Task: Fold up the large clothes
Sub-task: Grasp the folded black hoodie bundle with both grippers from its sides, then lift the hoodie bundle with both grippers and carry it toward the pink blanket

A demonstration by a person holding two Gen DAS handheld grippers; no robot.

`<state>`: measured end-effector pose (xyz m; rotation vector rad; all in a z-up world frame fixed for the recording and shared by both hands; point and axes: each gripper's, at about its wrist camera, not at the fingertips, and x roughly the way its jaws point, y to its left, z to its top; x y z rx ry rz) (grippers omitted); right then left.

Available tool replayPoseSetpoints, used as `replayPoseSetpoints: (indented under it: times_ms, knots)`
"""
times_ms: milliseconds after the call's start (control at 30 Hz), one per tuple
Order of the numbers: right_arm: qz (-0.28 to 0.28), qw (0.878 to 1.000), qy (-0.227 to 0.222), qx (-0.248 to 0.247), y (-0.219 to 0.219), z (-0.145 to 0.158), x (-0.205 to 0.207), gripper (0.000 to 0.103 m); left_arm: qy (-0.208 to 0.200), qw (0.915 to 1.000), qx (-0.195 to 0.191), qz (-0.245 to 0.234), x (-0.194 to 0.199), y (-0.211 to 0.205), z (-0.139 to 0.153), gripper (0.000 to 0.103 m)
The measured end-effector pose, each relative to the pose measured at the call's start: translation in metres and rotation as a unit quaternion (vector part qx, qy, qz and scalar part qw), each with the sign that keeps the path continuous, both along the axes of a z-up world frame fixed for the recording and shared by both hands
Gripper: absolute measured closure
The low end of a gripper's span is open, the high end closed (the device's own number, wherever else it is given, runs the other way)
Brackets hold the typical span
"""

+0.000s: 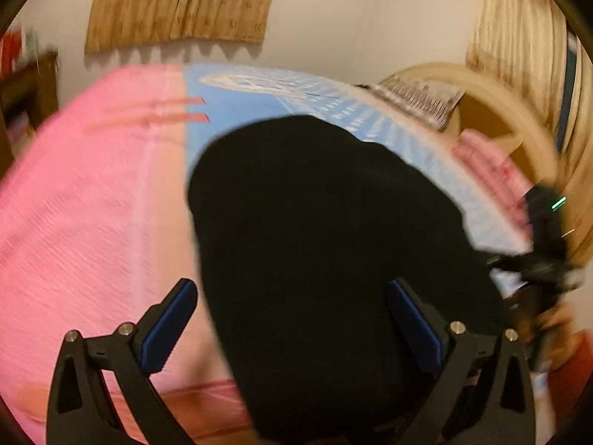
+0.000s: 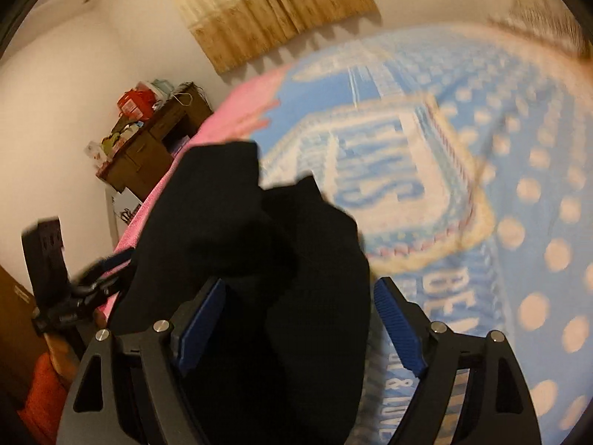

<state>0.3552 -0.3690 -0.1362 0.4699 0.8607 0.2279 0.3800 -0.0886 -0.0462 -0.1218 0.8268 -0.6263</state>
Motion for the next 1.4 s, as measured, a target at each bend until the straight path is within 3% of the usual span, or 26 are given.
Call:
replayPoseSetpoints:
  times_ms: [67,100,167,267,400,600,633,700,833,933,1167,1400]
  knots:
    - [0.012,0.996,0.032,0.080,-0.015,-0.031,0.004,0.015,0.043,0.9982,-0.041,-0.012,0.009,0.003,-0.011,0.000]
    - [0.018,0.987,0.047,0.152,-0.025,-0.051,0.004,0.014,0.048,0.9974,-0.051,-0.017,0.011,0.005,-0.014,0.000]
    - [0.036,0.984,0.020,0.174,-0.027,-0.052,-0.001,0.014,0.047,0.9970,-0.053,-0.029,0.012,0.006,-0.017,0.000]
    - [0.127,0.971,0.020,0.200,-0.004,-0.050,-0.001,0.014,0.043,0.9957,-0.062,-0.053,0.011,0.010,-0.020,0.000]
    - [0.123,0.971,0.018,0.202,0.001,-0.054,0.011,0.012,0.053,0.9935,-0.091,-0.045,0.010,0.017,-0.030,0.000]
    - [0.125,0.978,0.012,0.167,0.012,-0.050,0.014,0.010,0.040,0.9946,-0.092,-0.029,0.006,0.008,-0.025,0.000]
    - [0.124,0.979,0.013,0.159,0.013,-0.049,0.012,0.013,0.030,0.9953,-0.088,-0.027,0.003,0.005,-0.022,0.005]
    - [0.122,0.979,0.014,0.162,0.018,-0.045,0.005,0.034,0.005,0.9972,-0.072,-0.019,-0.009,0.001,-0.013,0.012]
    - [0.121,0.982,-0.015,0.144,0.027,-0.025,-0.022,0.043,-0.027,0.9976,-0.059,-0.022,-0.026,-0.005,0.003,0.026]
    - [0.128,0.975,-0.034,0.178,0.029,-0.013,-0.044,0.045,-0.035,0.9968,-0.065,-0.032,-0.037,-0.006,0.013,0.031]
    - [0.140,0.961,-0.047,0.233,0.027,-0.002,-0.105,0.045,-0.061,0.9937,-0.052,-0.078,-0.076,-0.019,0.031,0.034]
    - [0.089,0.971,-0.038,0.219,0.005,-0.022,-0.131,0.049,-0.004,0.9951,-0.021,-0.097,-0.044,-0.017,0.020,0.021]
